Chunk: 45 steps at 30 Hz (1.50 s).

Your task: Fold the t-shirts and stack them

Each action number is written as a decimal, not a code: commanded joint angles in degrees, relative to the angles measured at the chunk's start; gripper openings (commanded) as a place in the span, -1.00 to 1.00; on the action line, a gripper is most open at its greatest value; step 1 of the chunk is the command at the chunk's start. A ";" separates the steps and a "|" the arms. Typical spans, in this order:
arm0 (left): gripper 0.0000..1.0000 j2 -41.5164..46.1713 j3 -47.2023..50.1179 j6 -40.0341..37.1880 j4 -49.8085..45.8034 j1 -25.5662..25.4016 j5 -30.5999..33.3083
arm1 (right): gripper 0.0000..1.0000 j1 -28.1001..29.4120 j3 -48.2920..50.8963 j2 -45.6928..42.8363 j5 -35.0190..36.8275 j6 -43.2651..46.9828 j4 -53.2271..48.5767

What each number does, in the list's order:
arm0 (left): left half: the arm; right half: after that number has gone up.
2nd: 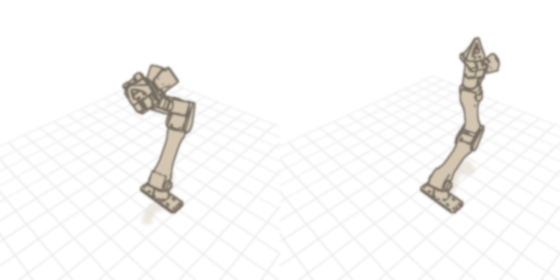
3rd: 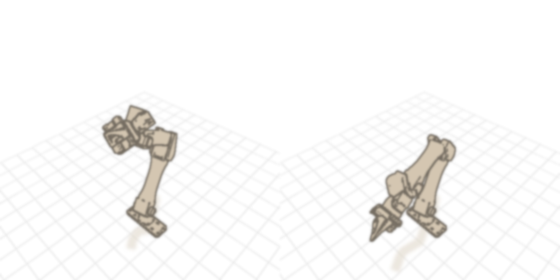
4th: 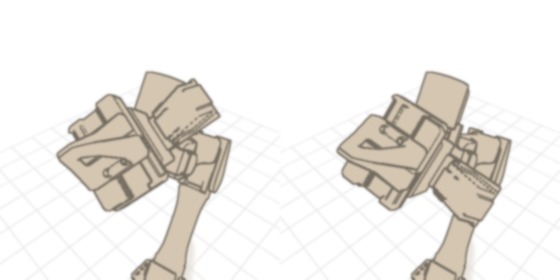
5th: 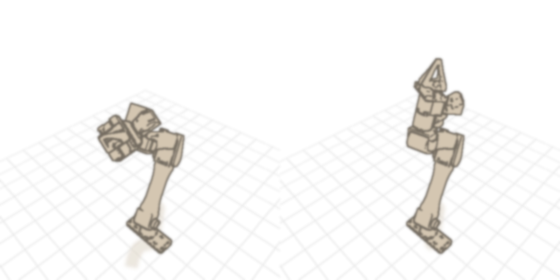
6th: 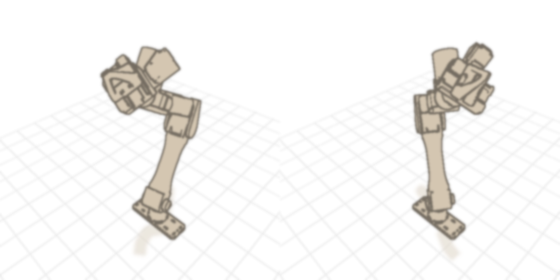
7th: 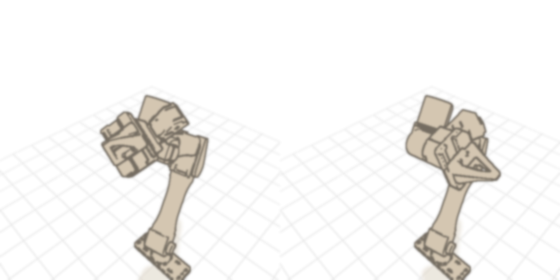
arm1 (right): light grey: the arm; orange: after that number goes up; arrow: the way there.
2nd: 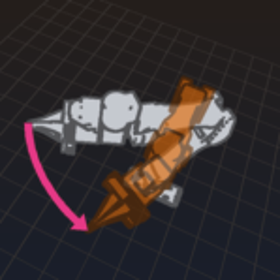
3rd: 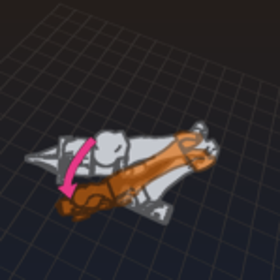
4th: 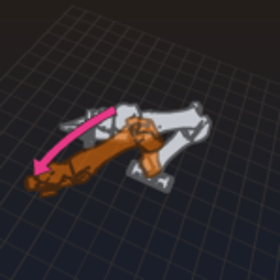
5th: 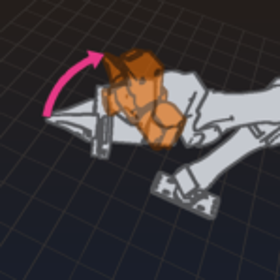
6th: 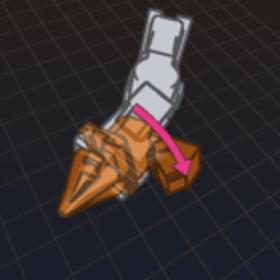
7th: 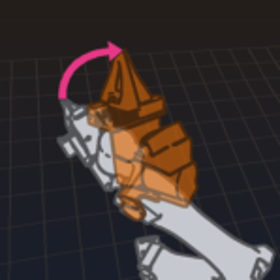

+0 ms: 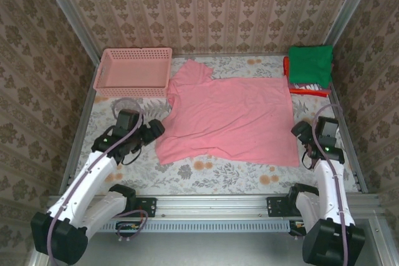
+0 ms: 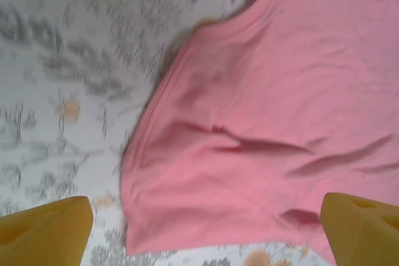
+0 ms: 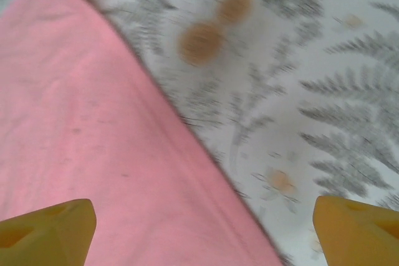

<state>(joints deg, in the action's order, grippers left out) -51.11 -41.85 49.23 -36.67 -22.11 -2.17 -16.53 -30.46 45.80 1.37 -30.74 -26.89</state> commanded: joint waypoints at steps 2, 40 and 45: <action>0.95 -7.30 -2.80 -8.38 9.57 -1.83 3.61 | 0.85 11.02 -5.24 5.44 3.51 5.85 6.13; 0.92 -67.22 -51.41 -13.03 22.60 3.80 5.43 | 0.87 31.35 -13.93 30.41 6.94 1.82 15.82; 0.94 -62.86 -47.73 -16.71 24.65 0.04 7.41 | 0.87 31.33 -15.03 32.78 5.23 1.64 16.28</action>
<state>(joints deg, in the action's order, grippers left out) -118.48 -91.42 35.46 -13.02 -19.66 3.55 14.68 -44.69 76.71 6.94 -28.49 -11.20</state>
